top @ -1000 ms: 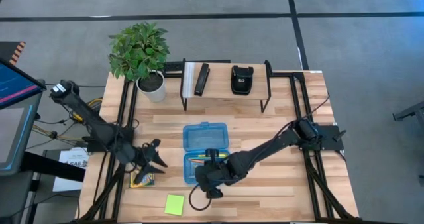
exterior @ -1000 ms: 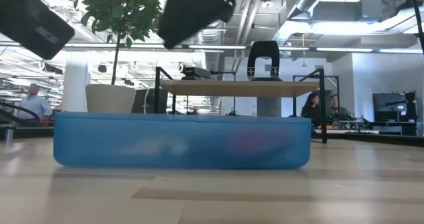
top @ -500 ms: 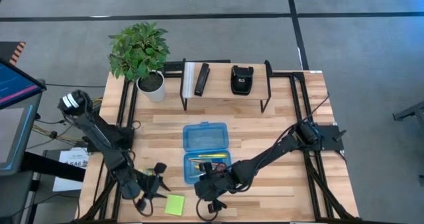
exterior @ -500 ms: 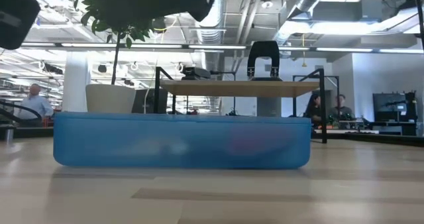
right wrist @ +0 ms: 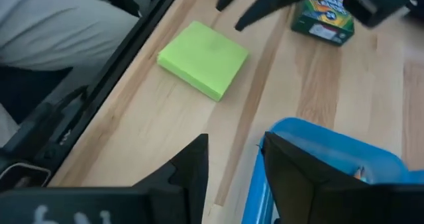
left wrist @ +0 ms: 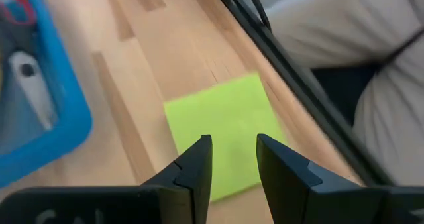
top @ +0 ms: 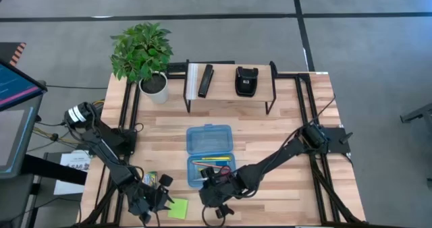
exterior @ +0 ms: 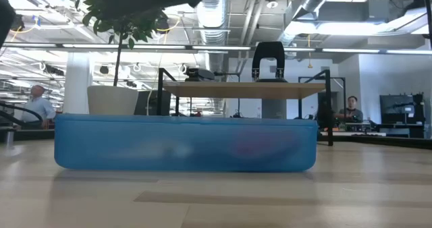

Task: Pack school essentials
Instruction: Put the sticky notes into the blue pencil box

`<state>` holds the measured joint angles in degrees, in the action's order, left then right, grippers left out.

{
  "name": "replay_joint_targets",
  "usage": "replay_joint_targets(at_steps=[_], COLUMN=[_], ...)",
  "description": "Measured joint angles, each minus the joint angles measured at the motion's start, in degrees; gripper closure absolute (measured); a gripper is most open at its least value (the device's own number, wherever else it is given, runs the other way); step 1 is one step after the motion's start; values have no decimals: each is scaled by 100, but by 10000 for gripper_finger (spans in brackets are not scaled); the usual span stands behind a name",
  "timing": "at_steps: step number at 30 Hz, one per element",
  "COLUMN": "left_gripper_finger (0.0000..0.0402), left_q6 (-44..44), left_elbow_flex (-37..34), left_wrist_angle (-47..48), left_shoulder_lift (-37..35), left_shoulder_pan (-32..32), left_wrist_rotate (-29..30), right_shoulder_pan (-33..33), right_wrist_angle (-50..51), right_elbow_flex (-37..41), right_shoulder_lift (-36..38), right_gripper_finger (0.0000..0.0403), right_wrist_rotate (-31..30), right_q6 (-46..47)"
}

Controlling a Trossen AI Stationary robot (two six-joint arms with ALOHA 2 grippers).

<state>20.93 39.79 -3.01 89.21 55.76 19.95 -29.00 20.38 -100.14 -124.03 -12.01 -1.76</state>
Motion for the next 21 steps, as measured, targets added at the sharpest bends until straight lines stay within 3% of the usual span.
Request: replay_joint_targets(at_steps=[9, 21], left_gripper_finger=[294, 294], left_q6=[-601, -1098], left_elbow_flex=[0, 552], left_wrist_angle=[34, 451], left_shoulder_lift=[590, 1290], left_shoulder_pan=[250, 425], left_wrist_rotate=[-67, 452], right_shoulder_pan=[-24, -41], right_wrist_angle=[-195, -976], right_elbow_flex=[-19, -17], right_shoulder_lift=[-167, -826], right_gripper_finger=[214, 165], right_wrist_rotate=[-12, -158], right_q6=[-491, -1615])
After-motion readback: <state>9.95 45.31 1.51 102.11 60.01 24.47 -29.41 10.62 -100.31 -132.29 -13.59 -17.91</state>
